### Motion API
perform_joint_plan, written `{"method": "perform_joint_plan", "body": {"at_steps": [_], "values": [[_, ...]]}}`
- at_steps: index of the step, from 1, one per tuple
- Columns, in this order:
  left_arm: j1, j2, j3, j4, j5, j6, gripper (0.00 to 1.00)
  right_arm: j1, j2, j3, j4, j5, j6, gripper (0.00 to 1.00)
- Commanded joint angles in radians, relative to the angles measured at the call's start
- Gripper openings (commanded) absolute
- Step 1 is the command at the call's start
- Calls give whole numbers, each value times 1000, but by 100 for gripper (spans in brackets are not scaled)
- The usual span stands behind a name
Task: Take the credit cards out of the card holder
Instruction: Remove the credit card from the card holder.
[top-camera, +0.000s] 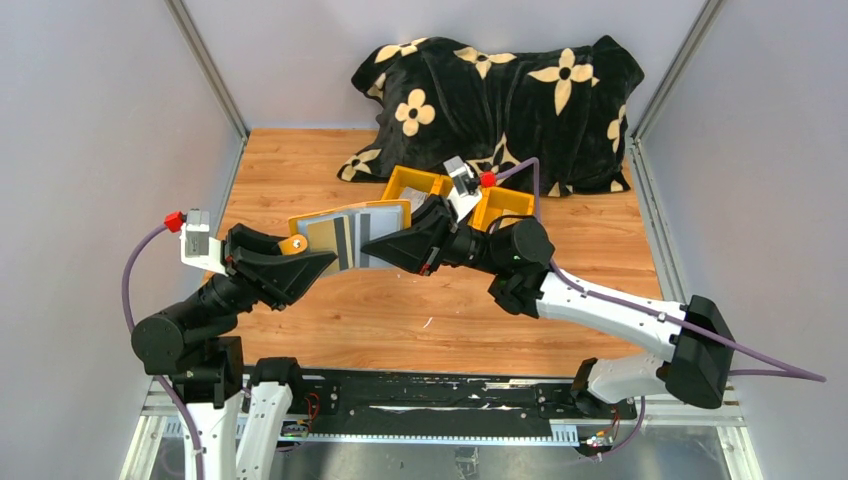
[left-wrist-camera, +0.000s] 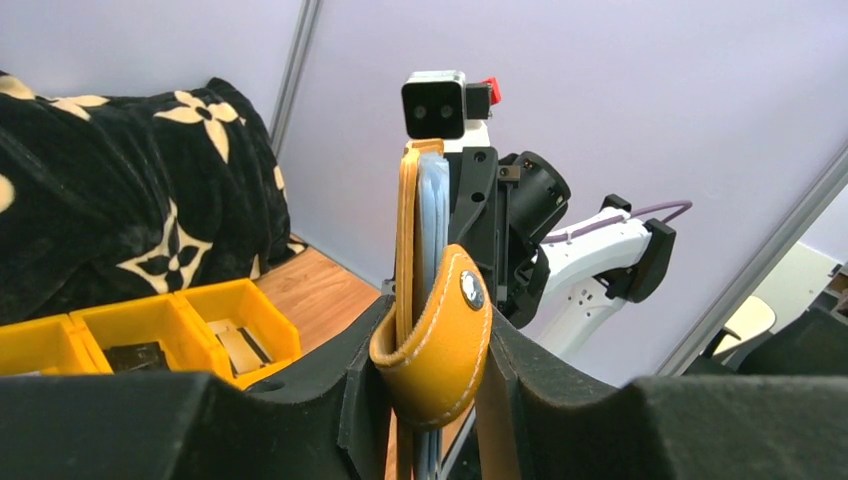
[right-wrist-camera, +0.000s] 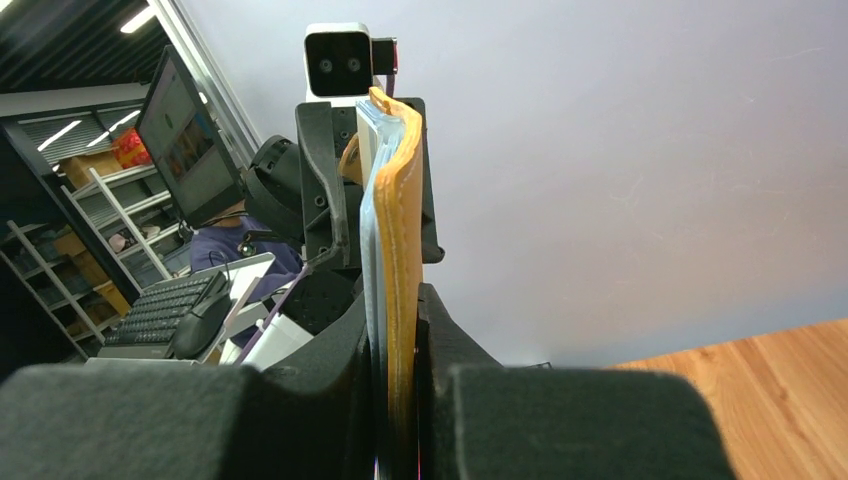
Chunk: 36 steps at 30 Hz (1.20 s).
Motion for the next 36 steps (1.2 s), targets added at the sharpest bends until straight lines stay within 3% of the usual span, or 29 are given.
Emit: {"method": "perform_joint_plan", "body": {"at_steps": [1, 3, 6, 8, 12, 16, 21, 24, 32, 36], "values": [[2, 10, -11, 47, -18, -25, 37, 21, 13, 11, 115, 7, 36, 0], [2, 9, -13, 47, -24, -24, 32, 21, 13, 1, 126, 11, 44, 0], [2, 8, -2, 2, -56, 17, 15, 21, 8, -18, 132, 22, 48, 0], [2, 8, 4, -30, -68, 45, 6, 18, -1, -31, 120, 32, 52, 11], [2, 9, 12, -96, -65, 113, 0, -10, -27, -48, 57, 35, 77, 42], [2, 31, 56, -282, -69, 282, 0, -72, -95, -77, -81, 89, 90, 53], [3, 87, 155, -571, -91, 570, 0, -99, -206, -30, -363, 188, -38, 56], [2, 97, 181, -660, -101, 674, 0, -99, -208, 1, -401, 147, -48, 56], [2, 99, 173, -696, -72, 700, 0, -55, -50, 108, -300, -104, 54, 53], [2, 103, 178, -684, -45, 671, 0, -33, 17, 142, -306, -157, 74, 53]]}}
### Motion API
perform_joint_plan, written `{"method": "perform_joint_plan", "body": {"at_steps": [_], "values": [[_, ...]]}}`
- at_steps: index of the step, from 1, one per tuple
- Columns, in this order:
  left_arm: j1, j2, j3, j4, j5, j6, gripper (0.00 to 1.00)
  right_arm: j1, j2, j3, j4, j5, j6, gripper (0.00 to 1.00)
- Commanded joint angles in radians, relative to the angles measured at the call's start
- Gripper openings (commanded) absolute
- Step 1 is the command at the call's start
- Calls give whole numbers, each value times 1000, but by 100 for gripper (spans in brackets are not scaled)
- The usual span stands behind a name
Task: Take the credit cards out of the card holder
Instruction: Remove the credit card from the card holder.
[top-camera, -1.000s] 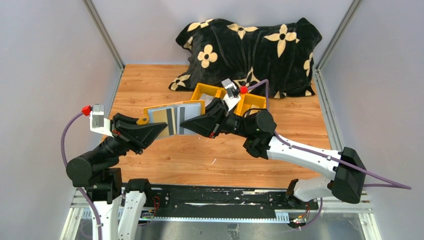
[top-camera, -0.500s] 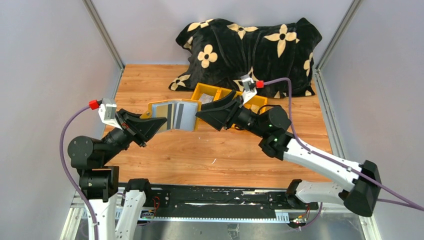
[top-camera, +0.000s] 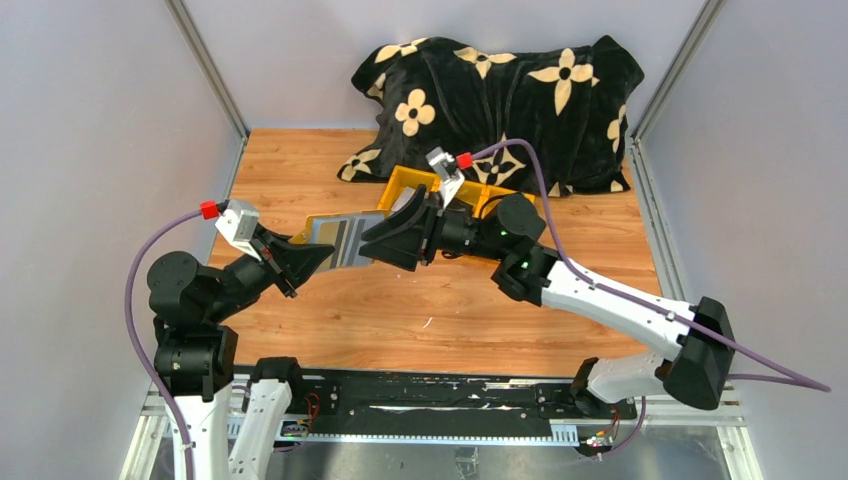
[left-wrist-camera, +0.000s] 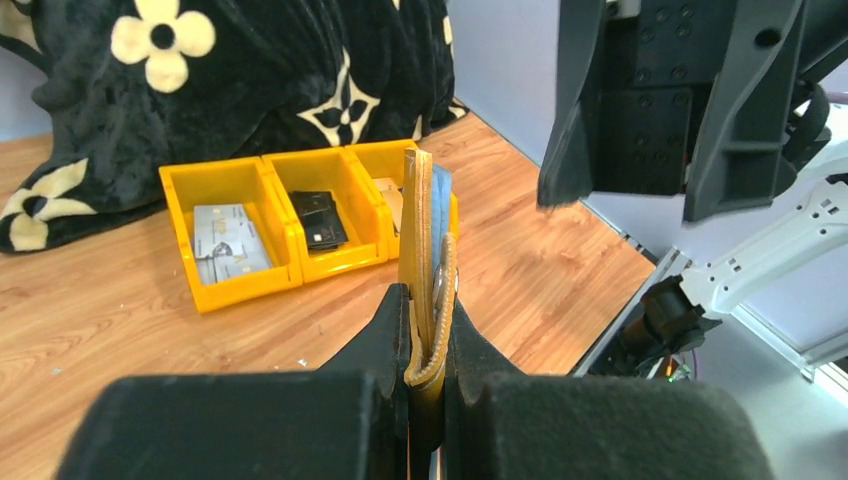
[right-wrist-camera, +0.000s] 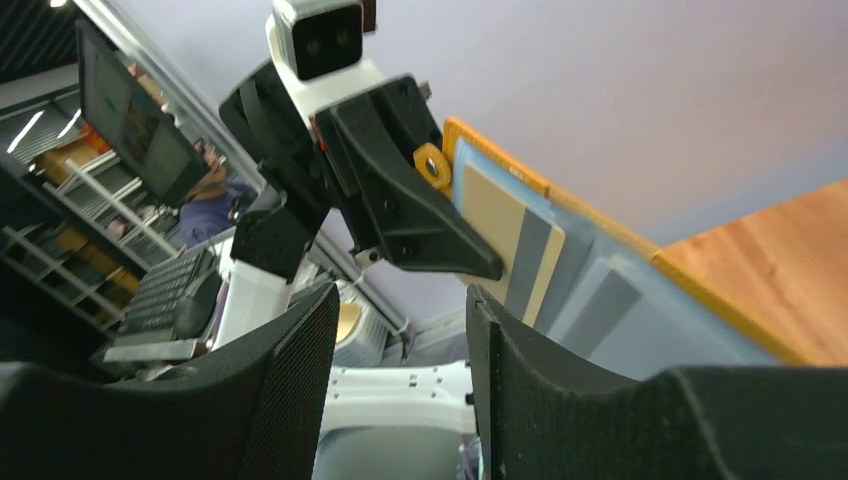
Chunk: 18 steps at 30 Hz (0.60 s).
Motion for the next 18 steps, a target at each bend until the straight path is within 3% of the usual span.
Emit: {"method": "perform_joint_plan", "body": {"at_steps": [1, 13, 18], "values": [[2, 8, 24, 24, 40, -12, 0, 27, 52, 47, 23, -120, 46, 53], [1, 16, 19, 228, 206, -279, 0, 27, 66, 23, -22, -135, 27, 54], [2, 9, 23, 256, 229, -322, 0, 27, 75, 35, -26, -133, 25, 54]]}}
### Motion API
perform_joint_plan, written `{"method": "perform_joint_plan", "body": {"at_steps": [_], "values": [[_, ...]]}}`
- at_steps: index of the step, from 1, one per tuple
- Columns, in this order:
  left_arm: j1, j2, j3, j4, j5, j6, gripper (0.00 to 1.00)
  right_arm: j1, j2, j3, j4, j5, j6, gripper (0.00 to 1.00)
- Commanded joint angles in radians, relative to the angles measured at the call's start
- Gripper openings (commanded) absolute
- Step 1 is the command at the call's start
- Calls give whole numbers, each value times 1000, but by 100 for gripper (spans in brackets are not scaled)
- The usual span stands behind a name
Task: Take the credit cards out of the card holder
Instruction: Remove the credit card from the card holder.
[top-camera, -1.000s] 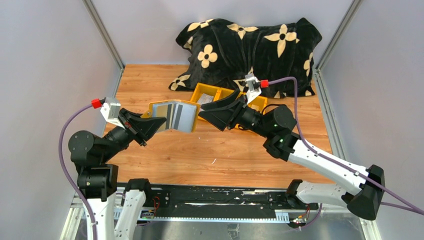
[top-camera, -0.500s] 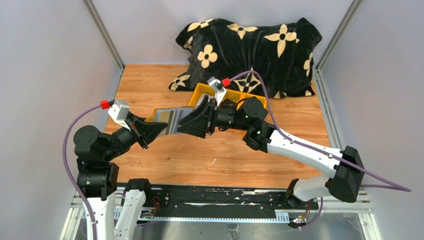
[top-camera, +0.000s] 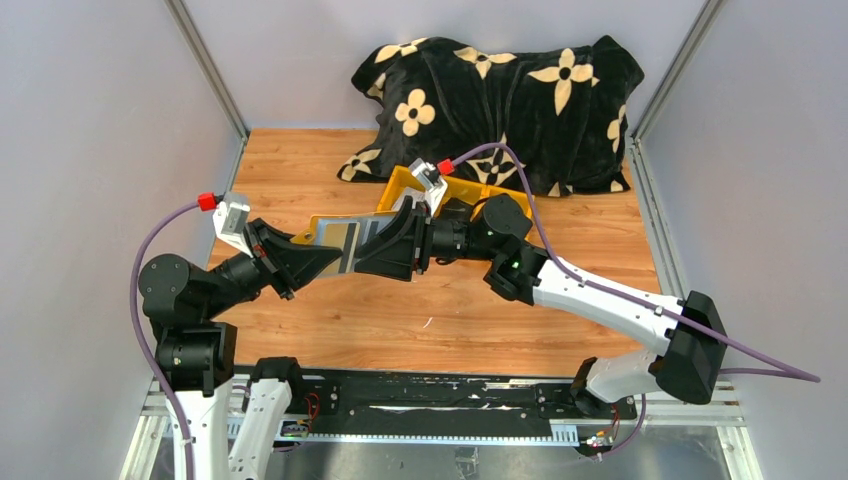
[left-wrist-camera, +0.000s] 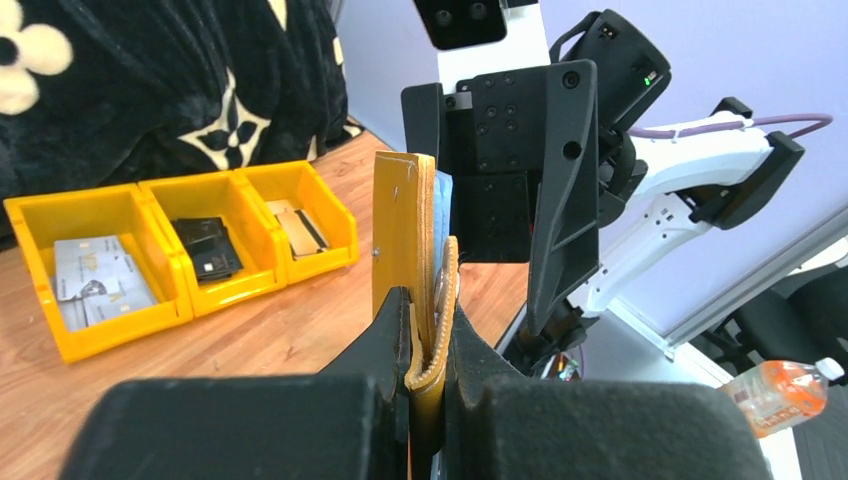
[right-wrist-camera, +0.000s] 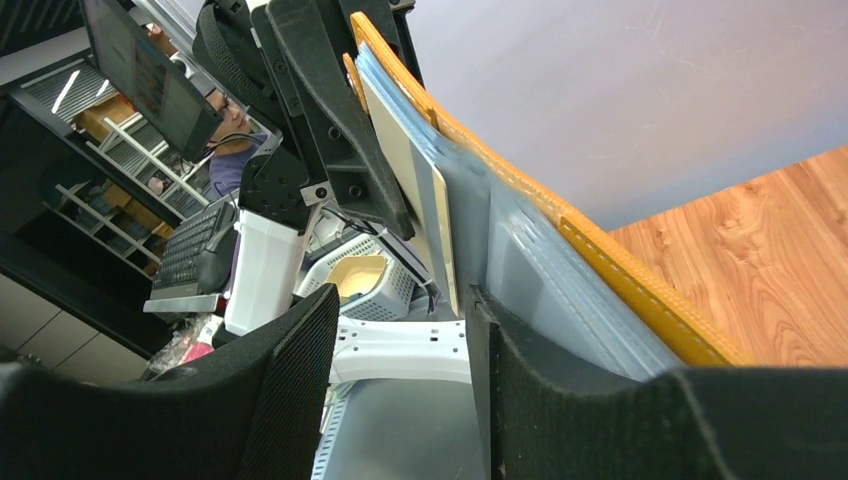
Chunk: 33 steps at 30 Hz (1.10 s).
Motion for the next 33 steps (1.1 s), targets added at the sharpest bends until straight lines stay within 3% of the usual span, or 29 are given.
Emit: {"method": "perform_joint_plan", "body": {"at_steps": [1, 8, 15, 28, 33], "values": [[2, -11, 22, 84, 63, -79, 0, 9, 2, 29, 0, -12, -7, 53], [2, -35, -20, 114, 98, -109, 2, 9, 38, 95, 13, -16, 14, 44], [2, -44, -20, 83, 143, -88, 5, 9, 34, 171, -190, 149, -103, 33], [2, -22, -29, 47, 191, -56, 22, 14, 43, 90, 21, 72, 2, 3], [2, -5, -20, 30, 208, -55, 39, 0, 8, 13, 118, 67, 52, 0]]}}
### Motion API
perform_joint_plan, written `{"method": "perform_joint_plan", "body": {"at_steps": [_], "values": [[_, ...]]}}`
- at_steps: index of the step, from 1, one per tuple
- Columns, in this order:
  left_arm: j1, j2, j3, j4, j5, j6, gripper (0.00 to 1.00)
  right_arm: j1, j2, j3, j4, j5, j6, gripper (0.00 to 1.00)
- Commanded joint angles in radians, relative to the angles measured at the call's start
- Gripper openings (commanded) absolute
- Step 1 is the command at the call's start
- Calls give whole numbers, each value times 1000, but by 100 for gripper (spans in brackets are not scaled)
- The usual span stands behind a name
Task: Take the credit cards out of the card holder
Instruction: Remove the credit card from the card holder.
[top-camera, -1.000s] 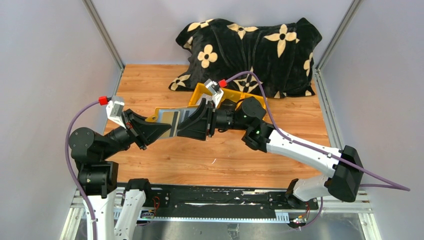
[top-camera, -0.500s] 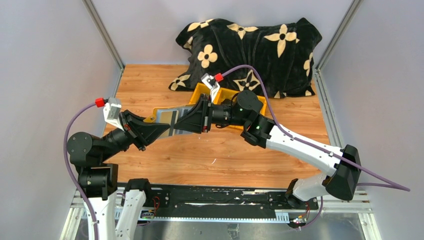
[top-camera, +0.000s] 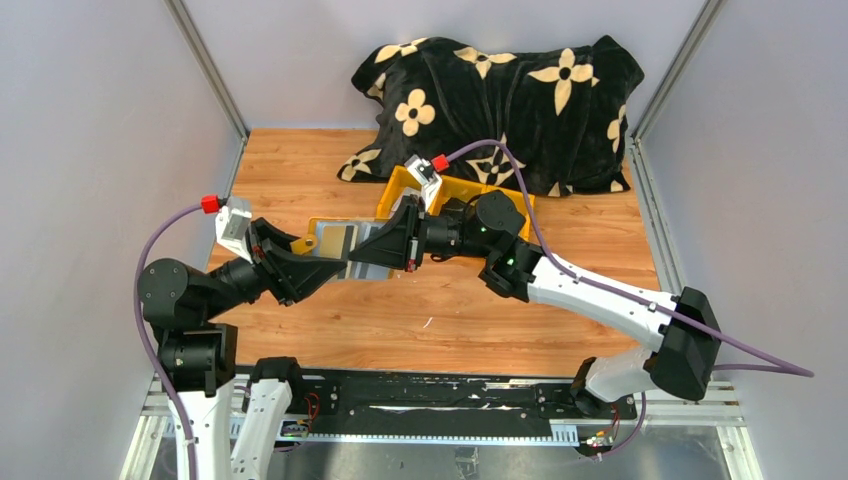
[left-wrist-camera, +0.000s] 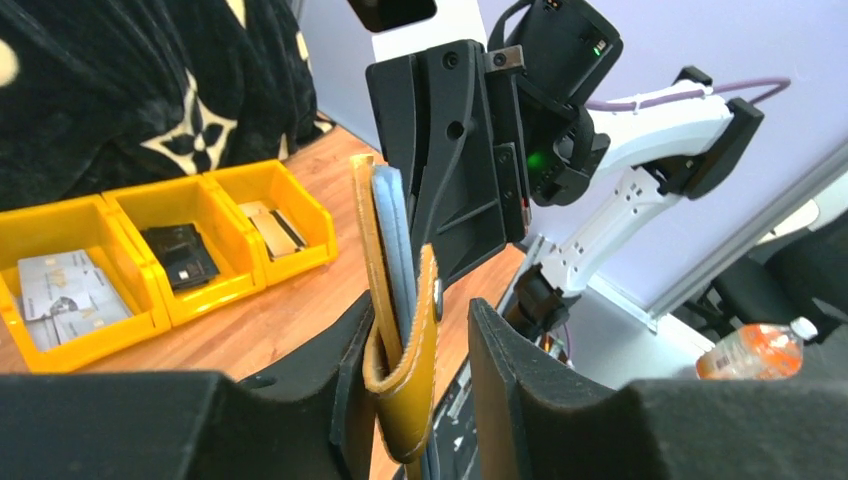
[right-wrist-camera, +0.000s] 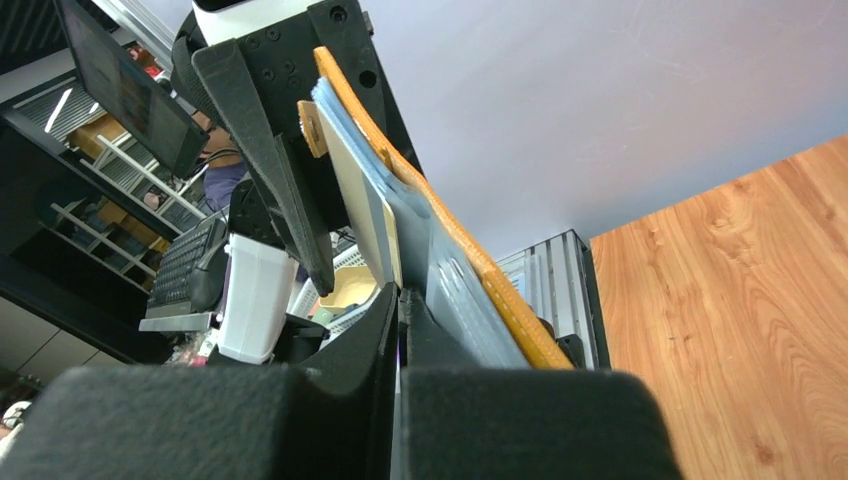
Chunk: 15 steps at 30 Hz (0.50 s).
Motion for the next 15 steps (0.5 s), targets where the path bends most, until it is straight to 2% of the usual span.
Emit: {"method": "perform_joint_plan", "body": {"at_steps": [1, 4, 9, 15], "values": [[-12, 16, 5, -48, 130, -20, 40, -9, -36, -60, 184, 38, 60, 0], [-11, 26, 12, -40, 132, -42, 39, -23, -63, -113, 237, 46, 87, 0], [-12, 31, -8, 78, 127, -153, 24, -27, -80, -158, 302, 27, 119, 0], [-13, 33, -11, 163, 120, -240, 17, -27, -88, -216, 377, 27, 156, 0]]}}
